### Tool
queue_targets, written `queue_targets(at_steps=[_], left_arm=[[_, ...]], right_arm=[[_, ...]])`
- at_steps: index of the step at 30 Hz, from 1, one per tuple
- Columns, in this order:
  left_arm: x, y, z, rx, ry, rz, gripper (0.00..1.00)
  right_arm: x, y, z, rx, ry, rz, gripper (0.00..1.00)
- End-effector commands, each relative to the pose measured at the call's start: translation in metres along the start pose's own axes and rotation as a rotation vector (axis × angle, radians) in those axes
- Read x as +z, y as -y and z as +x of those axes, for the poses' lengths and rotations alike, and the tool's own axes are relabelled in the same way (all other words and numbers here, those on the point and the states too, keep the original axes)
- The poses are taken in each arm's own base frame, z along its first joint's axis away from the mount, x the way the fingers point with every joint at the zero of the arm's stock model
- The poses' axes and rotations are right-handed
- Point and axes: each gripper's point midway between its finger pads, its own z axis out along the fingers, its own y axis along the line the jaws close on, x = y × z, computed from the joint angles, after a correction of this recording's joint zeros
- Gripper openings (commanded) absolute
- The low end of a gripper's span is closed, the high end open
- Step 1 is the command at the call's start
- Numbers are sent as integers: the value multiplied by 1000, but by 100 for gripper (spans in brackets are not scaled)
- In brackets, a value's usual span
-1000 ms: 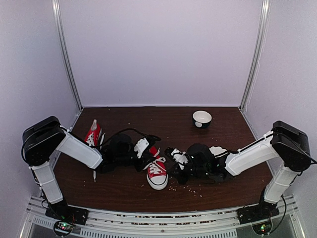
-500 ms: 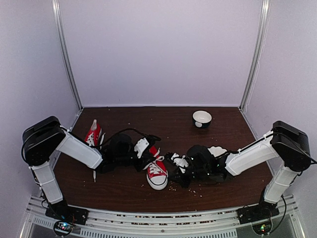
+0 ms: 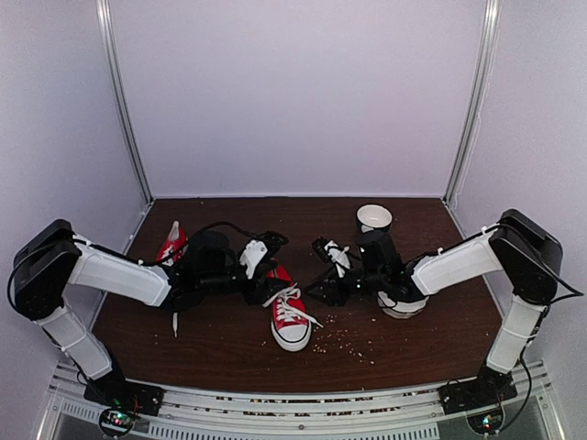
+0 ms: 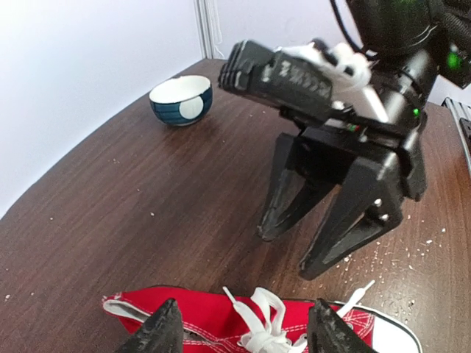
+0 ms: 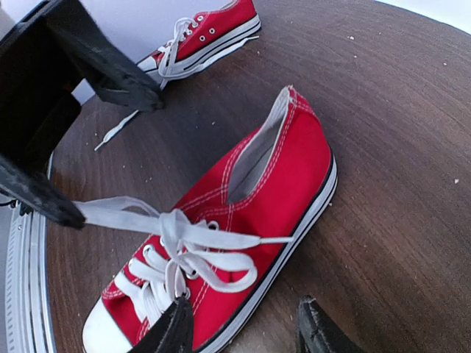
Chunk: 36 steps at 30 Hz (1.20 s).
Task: Tie the shoes
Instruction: Pull the crossed shoelace from the shoe.
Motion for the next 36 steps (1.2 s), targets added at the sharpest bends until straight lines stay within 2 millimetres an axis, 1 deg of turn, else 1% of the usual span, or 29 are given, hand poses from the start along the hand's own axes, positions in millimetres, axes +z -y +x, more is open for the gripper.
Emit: queue_targets(at_steps=[1,3,6,9,13,16,19,23,27,29,31,34,36], left_arm=[[-21,-2,7,21,-27,-26,59],[-27,-5,25,17,-69,-61,61],[-32,-8,44,22,-120,-90,65],[-29,-10,50,21,-142,-98,68],[-26,-4,38,15,-84,-60,69],[-23,-2,29,15,-49,-42,68],[-18,-3,26,11,-42,-41,65],[-14,-5,11,-13,37,-46,65],[-4,-8,-2,-24,87,-43,66],[-5,-8,-9,-21,121,-42,66],[-6,-7,-15,-13,137,-35,66],[-3,-7,-14,-1,118,-32,65],[-5,-9,-10,1,108,-42,62]], right_arm=[[11,1,-25,30,76,-61,48],[17,2,-28,39,78,-63,54],[27,2,-23,31,52,-80,56],[30,2,-18,34,37,-95,55],[32,-2,-14,38,25,-110,52],[37,0,-9,63,17,-104,45],[41,-1,-14,95,40,-126,45],[45,8,-14,127,55,-86,44],[35,4,-23,103,97,-84,43],[28,1,-24,71,103,-80,43],[22,2,-24,51,98,-60,43],[23,8,-29,66,83,-44,43],[26,9,-39,93,97,-61,42]])
